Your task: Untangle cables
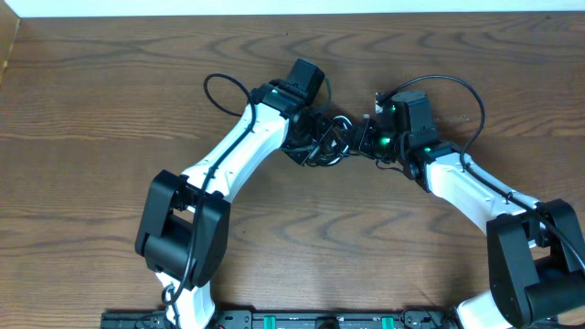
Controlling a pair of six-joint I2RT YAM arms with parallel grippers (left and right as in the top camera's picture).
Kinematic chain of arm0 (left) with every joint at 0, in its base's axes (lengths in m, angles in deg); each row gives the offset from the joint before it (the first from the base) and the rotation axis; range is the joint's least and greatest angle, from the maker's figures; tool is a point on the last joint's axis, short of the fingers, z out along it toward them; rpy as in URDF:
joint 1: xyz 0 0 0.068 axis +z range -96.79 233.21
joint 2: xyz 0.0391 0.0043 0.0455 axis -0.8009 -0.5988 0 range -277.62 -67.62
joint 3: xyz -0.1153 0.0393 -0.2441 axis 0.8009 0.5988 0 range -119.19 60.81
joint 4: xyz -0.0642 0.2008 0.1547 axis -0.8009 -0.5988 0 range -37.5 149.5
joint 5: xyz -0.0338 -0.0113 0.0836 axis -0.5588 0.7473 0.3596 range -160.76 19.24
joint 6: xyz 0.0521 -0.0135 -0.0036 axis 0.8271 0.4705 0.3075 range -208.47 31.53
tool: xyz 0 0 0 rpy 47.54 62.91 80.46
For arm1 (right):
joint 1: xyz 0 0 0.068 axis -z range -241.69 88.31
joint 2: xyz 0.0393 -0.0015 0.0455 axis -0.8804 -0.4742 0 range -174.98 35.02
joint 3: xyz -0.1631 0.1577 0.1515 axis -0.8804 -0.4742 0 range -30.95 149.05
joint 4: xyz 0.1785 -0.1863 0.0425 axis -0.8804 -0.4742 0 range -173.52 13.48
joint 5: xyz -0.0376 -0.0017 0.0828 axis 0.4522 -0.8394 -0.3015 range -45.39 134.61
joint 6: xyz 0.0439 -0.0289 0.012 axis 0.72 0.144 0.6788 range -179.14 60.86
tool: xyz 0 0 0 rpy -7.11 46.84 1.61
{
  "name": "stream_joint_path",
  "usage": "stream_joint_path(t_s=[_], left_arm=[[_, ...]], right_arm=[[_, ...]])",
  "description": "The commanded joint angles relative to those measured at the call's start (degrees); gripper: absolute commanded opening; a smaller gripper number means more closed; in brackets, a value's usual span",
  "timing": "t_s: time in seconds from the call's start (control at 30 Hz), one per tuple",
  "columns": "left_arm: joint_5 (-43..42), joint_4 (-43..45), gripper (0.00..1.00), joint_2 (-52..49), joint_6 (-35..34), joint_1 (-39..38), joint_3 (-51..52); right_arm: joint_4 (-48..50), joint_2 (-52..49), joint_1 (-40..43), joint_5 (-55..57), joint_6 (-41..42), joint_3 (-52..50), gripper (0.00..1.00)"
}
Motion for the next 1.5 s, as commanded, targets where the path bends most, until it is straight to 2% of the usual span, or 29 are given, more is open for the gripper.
stream_joint_path(t_s=[0.0,0.07,0.2,0.4,0.53,0.63,0.77,1.17,1.37,1.47], left_arm=[[0.52,-0.17,0.33,-0.55,2.51,-0.24,0.76],[0.50,-0.15,0.38,-0.55,2.91,-0.24,0.76],[0.48,0.48,0.38,-0.55,3.06,-0.24,0.76],[-6.12,4.46,0.38,-0.57,7.72,-0.26,0.76],[-6.45,4.74,0.36,-0.57,7.74,-0.26,0.76],[-6.45,4.72,0.28,-0.57,7.78,-0.26,0.76],[-6.40,4.72,0.08,-0.57,8.02,-0.24,0.76],[-6.45,6.12,0.07,-0.57,17.66,-0.07,0.74],[-12.17,7.13,0.07,-0.57,22.86,1.99,0.74],[-12.55,7.26,0.07,-0.57,23.19,2.97,0.74]], right_arm=[[0.13,0.39,0.15,-0.90,-0.79,0.42,0.01],[0.26,0.42,0.15,-1.95,-0.63,0.42,0.01],[-0.04,0.42,0.15,-2.23,1.86,0.42,0.01],[-0.22,0.39,0.22,-3.21,2.45,0.42,0.01],[-0.20,0.39,0.20,-3.23,3.54,0.42,0.01],[-0.20,0.42,0.22,-3.17,3.67,0.42,0.01],[-0.42,0.39,0.83,-2.91,3.48,0.42,0.01],[-1.25,0.39,1.75,-0.92,-0.07,0.42,0.01],[-1.95,0.39,1.70,0.48,-0.63,0.42,0.01],[-1.95,0.39,1.70,0.37,-0.59,0.42,0.01]])
